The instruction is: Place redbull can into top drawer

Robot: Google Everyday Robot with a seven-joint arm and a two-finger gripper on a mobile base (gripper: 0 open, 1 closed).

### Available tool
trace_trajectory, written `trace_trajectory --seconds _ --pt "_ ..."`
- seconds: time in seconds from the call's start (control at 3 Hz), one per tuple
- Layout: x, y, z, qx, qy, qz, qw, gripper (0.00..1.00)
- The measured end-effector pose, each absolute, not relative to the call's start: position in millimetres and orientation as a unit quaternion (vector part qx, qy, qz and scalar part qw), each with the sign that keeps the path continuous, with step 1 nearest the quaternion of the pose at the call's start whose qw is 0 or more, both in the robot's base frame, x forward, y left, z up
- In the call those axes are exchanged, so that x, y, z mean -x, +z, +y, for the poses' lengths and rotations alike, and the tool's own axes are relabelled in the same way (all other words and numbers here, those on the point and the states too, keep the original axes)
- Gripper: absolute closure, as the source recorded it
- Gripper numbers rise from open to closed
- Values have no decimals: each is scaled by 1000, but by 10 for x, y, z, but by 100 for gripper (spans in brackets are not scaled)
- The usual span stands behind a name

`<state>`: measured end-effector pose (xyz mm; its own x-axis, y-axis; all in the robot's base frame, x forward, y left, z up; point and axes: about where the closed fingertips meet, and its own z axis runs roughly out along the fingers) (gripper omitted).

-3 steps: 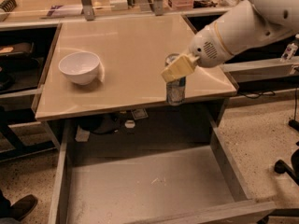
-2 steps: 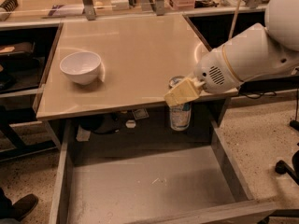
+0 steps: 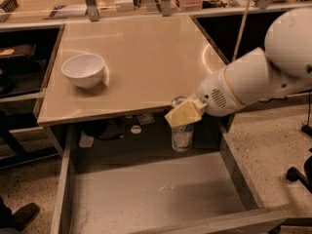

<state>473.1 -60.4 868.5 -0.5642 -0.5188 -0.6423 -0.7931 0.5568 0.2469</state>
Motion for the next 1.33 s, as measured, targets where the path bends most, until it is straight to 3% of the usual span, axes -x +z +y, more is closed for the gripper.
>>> trace_trajectory --seconds 0.67,1.33 --pt "-4428 7723 -243 354 330 844 230 100" --pt "-4484 7223 -122 334 333 849 239 100"
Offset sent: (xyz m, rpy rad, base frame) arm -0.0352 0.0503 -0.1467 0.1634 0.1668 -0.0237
